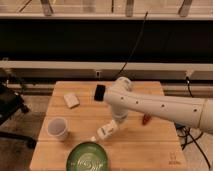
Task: Place the bottle in the ceramic bowl
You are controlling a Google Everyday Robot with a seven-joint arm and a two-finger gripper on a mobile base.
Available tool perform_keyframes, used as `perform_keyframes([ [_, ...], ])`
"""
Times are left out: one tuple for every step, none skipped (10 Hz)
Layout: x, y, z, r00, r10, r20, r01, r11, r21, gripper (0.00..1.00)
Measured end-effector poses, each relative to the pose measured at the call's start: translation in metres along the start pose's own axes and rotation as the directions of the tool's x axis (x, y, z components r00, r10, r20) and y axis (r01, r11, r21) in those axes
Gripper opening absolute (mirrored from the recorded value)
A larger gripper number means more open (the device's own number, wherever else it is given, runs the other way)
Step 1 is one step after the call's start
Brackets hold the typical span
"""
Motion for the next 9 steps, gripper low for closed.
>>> perform_keyframes([
  [0.000,0.000,0.000,1.000,0.001,0.001,-0.001,1.000,0.000,0.00],
  [0.003,-0.006,-0.003,1.000,0.000,0.003,0.000,1.000,0.004,0.00],
  [0.004,-0.015,-0.008,1.000,-0.003,0.008,0.003,1.000,0.010,0.00],
  [0.005,-0.026,-0.015,1.000,-0.007,0.011,0.006,1.000,0.018,0.00],
  [0.009,-0.038,-0.027,1.000,-0.003,0.016,0.003,1.000,0.025,0.00],
  [0.013,-0.041,-0.033,1.000,-0.001,0.021,0.000,1.000,0.028,0.00],
  [0.013,-0.039,-0.035,1.000,-0.003,0.025,0.003,1.000,0.030,0.00],
  [0.012,-0.034,-0.037,1.000,-0.005,0.029,0.005,1.000,0.028,0.00],
  [0.004,-0.024,-0.040,0.999,-0.016,0.041,0.014,0.999,0.038,0.00],
])
